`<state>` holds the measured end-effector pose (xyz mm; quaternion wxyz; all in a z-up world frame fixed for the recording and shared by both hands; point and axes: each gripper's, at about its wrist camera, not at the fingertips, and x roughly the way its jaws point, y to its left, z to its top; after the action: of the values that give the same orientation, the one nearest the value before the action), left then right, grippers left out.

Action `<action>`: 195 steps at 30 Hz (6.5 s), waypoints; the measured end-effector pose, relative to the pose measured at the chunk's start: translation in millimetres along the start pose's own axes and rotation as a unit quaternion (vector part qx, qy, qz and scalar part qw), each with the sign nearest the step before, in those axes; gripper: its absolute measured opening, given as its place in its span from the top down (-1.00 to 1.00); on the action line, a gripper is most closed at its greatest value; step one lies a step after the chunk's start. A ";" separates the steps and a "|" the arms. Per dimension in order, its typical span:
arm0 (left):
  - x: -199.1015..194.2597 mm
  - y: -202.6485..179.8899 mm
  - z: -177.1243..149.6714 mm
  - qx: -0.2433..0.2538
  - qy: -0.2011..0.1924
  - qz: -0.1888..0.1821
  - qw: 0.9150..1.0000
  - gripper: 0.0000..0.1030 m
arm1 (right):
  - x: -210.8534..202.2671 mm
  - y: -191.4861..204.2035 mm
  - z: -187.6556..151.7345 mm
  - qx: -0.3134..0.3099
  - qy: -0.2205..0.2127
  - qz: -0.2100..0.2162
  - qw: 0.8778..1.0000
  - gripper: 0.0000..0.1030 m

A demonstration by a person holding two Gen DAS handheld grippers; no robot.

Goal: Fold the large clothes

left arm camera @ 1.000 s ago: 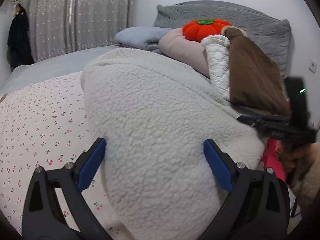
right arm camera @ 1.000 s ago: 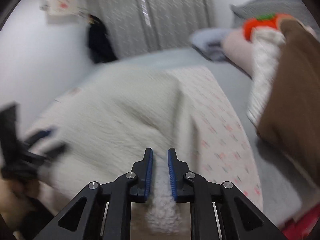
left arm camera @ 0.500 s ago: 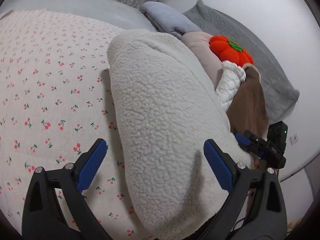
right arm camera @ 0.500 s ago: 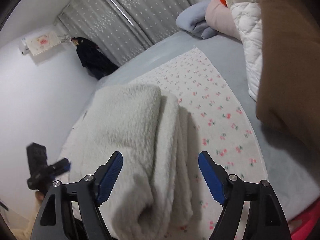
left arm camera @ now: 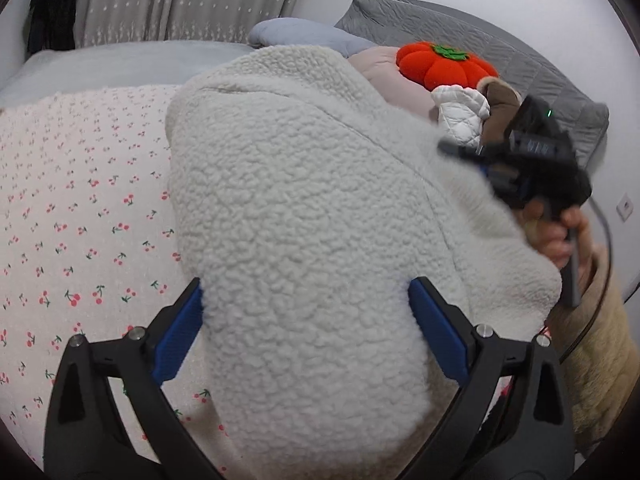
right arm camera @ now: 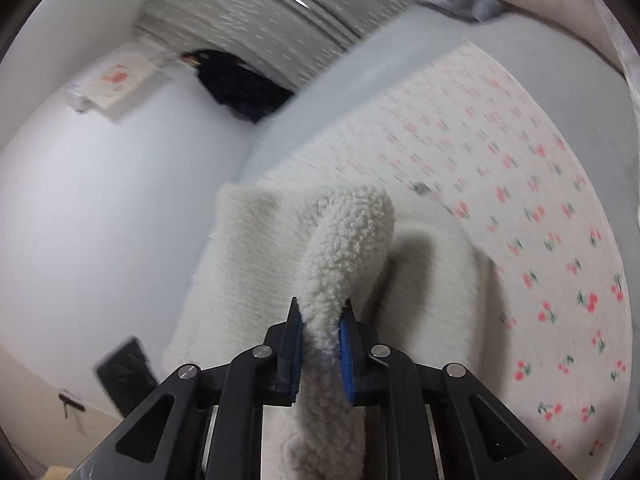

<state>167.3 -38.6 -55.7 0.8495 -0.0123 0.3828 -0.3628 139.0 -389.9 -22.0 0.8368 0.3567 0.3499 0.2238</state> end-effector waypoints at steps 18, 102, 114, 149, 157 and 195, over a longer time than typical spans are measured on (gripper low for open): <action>1.4 -7.4 5.5 0.023 0.011 -0.009 1.000 -0.95 | -16.4 -46.0 -25.6 0.028 -0.002 -0.083 0.996 -0.68; -134.0 5.7 -65.4 -0.119 0.006 0.308 0.944 -0.99 | 19.5 159.5 -202.2 -0.223 -0.050 -0.404 0.886 -0.99; -128.0 -2.6 -76.5 -0.115 0.025 0.304 0.945 -0.99 | 32.7 157.8 -215.5 -0.228 -0.007 -0.411 0.883 -0.99; -101.1 0.9 -86.3 -0.123 0.077 0.288 0.946 -0.99 | 38.8 152.5 -218.0 -0.216 0.010 -0.401 0.890 -0.99; -99.6 0.6 -86.2 -0.122 0.080 0.287 0.947 -0.99 | 40.3 151.8 -218.3 -0.214 0.012 -0.401 0.890 -0.99; -97.3 4.4 -89.9 -0.127 0.088 0.284 0.946 -0.99 | 46.5 150.9 -221.3 -0.214 0.018 -0.402 0.890 -0.99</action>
<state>67.5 48.6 -58.2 0.8717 0.0214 0.4865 -0.0548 -14.3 -166.0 -38.9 0.9047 -0.0059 0.4224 -0.0560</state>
